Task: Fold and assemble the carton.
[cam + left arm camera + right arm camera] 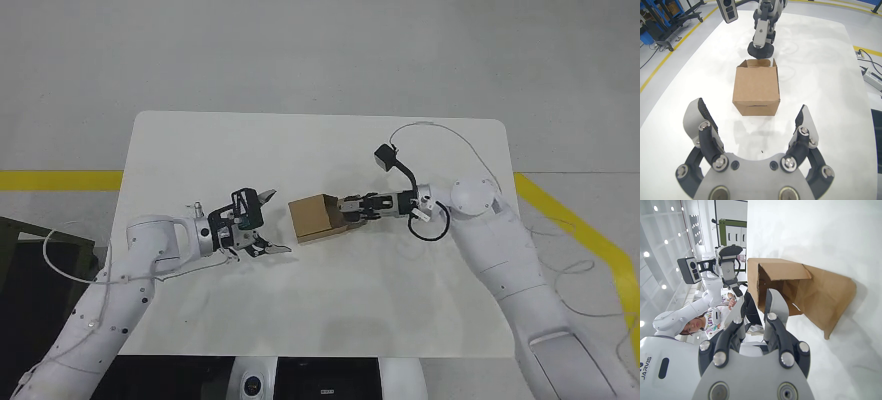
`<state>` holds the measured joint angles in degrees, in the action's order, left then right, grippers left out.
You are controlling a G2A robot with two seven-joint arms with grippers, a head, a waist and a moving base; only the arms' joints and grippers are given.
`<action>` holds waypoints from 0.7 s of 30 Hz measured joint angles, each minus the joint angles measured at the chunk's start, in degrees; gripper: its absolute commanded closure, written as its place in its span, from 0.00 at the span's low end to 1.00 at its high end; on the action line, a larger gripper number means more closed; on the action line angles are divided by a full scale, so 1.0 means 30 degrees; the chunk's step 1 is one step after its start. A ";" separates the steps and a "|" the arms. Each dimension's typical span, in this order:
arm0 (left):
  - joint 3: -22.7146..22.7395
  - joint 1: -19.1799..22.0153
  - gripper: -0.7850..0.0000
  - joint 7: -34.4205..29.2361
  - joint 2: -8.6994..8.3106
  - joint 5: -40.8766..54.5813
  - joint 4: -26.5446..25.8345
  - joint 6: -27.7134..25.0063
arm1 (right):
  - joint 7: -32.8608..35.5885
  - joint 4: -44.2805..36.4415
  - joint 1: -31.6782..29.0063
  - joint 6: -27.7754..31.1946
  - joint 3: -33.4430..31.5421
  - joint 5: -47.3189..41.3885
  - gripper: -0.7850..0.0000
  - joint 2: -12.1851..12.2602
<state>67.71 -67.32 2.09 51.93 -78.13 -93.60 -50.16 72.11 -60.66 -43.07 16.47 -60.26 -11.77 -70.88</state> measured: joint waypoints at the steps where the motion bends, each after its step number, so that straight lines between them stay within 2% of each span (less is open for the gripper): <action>1: -0.0114 -0.0002 0.00 0.0288 0.0019 -0.0387 0.0038 0.0132 | -0.0022 -0.0427 -0.0215 -0.0253 -0.0232 0.0231 1.00 0.0122; 6: -0.0642 0.0143 0.00 0.1709 0.0137 -0.1816 0.0575 0.0823 | 0.0077 -0.2928 -0.1428 -0.1871 -0.1341 0.1694 1.00 0.0738; 11: -0.1210 0.0479 0.00 0.1957 0.0293 -0.1928 0.1136 0.0797 | 0.0410 -0.5087 -0.2603 -0.3780 -0.1927 0.2949 1.00 0.1177; 16: -0.2007 0.1048 0.00 0.0774 0.0653 0.0441 0.2200 0.0524 | 0.0528 -0.6185 -0.3662 -0.5142 -0.2028 0.3468 1.00 0.1426; 21: -0.2727 0.1976 0.00 -0.0844 0.1036 0.2590 0.2886 0.0915 | 0.0114 -0.6379 -0.4017 -0.5369 -0.1699 0.3436 1.00 0.1459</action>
<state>59.53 -61.39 -0.44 55.04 -70.36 -84.94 -47.41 72.45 -79.80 -55.12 0.36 -65.36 -1.46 -66.50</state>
